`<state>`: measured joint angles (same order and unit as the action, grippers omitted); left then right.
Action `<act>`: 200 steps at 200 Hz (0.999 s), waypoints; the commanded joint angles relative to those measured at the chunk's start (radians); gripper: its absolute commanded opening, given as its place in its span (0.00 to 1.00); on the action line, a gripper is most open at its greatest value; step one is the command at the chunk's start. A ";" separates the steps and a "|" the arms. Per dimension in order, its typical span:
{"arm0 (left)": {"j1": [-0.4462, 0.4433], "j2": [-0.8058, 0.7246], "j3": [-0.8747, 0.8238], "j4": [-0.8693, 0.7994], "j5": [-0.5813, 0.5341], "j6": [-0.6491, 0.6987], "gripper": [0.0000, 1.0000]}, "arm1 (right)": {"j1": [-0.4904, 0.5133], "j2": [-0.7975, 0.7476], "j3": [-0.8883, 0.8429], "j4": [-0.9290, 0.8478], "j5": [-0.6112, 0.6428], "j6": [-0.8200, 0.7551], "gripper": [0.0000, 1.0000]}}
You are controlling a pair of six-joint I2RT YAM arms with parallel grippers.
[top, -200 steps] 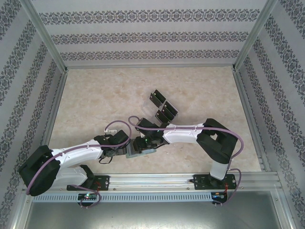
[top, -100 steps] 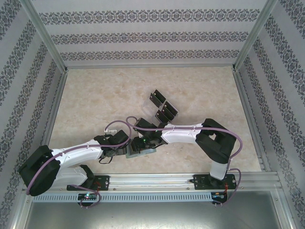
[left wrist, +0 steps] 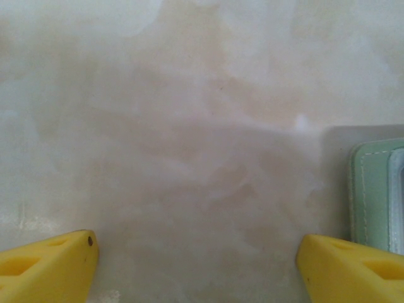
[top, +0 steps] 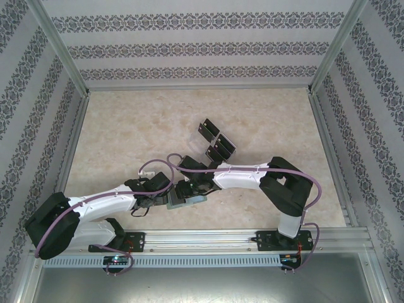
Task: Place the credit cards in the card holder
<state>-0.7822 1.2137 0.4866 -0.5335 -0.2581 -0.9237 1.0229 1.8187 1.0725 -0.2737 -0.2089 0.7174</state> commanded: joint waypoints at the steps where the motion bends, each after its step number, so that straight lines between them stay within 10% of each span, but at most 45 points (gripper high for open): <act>1: 0.009 0.015 -0.028 0.032 0.022 0.002 0.85 | -0.004 0.013 0.033 -0.012 0.016 -0.016 0.39; 200: 0.000 0.033 -0.034 0.050 0.026 -0.004 0.85 | 0.041 0.083 0.079 0.000 -0.024 -0.018 0.38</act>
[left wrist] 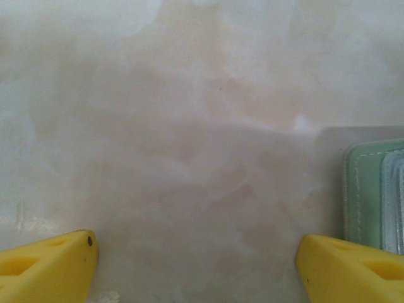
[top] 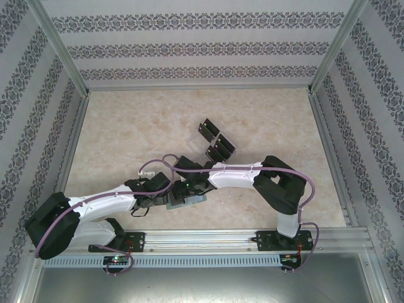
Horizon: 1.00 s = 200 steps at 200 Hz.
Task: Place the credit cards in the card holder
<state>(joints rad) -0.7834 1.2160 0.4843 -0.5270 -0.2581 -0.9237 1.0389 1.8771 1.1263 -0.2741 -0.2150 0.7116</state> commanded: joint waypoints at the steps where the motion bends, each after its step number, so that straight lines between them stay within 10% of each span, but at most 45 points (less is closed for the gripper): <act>1: 0.001 0.030 -0.032 0.044 0.026 -0.004 0.85 | 0.025 0.025 0.026 0.001 -0.018 -0.012 0.38; 200: 0.013 -0.115 0.061 -0.073 -0.027 0.032 0.87 | -0.148 -0.374 -0.245 -0.064 0.075 -0.035 0.43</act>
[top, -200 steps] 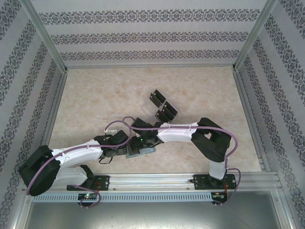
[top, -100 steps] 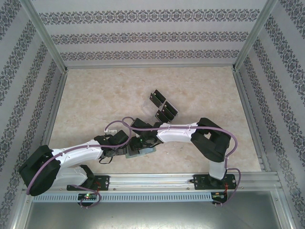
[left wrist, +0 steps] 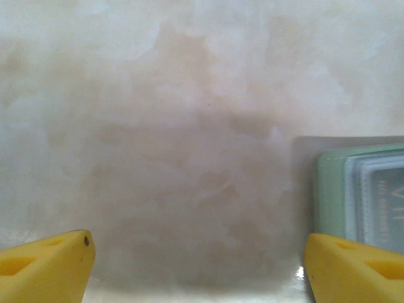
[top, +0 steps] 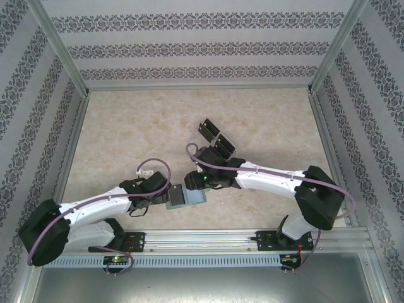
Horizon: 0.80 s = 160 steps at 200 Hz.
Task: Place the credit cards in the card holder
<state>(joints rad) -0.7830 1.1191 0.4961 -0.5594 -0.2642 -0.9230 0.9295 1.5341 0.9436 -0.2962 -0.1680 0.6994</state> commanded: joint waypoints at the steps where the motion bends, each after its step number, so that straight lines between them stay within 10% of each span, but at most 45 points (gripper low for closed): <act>1: 0.013 -0.016 0.052 -0.040 -0.021 0.033 0.87 | -0.040 -0.032 -0.064 -0.041 0.028 -0.022 0.43; 160: 0.013 0.066 0.104 0.094 0.059 0.081 0.91 | -0.055 -0.178 -0.167 -0.075 0.093 -0.005 0.41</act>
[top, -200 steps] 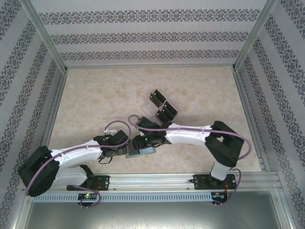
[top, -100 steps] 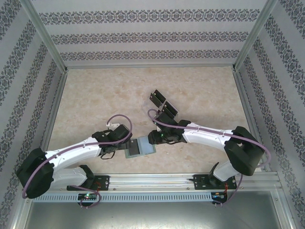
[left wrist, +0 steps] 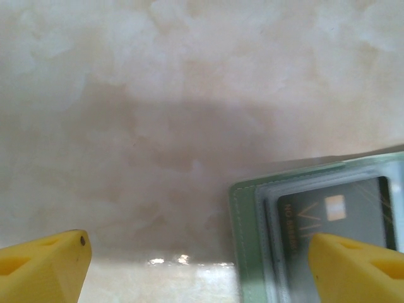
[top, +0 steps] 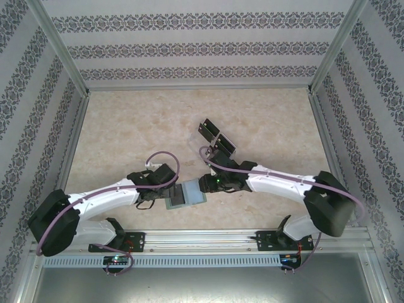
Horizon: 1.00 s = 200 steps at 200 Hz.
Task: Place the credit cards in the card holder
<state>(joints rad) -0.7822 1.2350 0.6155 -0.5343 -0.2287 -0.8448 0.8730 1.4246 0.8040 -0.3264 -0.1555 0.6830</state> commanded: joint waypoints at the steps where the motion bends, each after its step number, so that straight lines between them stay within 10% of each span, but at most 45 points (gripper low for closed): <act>1: 0.012 -0.052 -0.017 0.072 0.027 0.003 0.91 | 0.001 -0.070 -0.028 -0.046 0.083 0.012 0.41; 74: 0.084 -0.073 -0.120 0.349 0.199 0.020 0.98 | -0.016 0.041 -0.019 -0.013 0.120 -0.011 0.39; 152: 0.103 -0.022 -0.143 0.419 0.269 0.030 0.98 | -0.046 0.060 -0.070 0.038 0.103 0.002 0.01; 200: 0.103 0.016 -0.153 0.460 0.302 0.027 0.98 | -0.048 0.078 -0.087 0.061 0.085 0.007 0.00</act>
<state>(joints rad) -0.6914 1.2316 0.4797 -0.1329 0.0437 -0.8364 0.8280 1.4845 0.7311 -0.2859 -0.0605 0.6811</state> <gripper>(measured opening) 0.983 0.059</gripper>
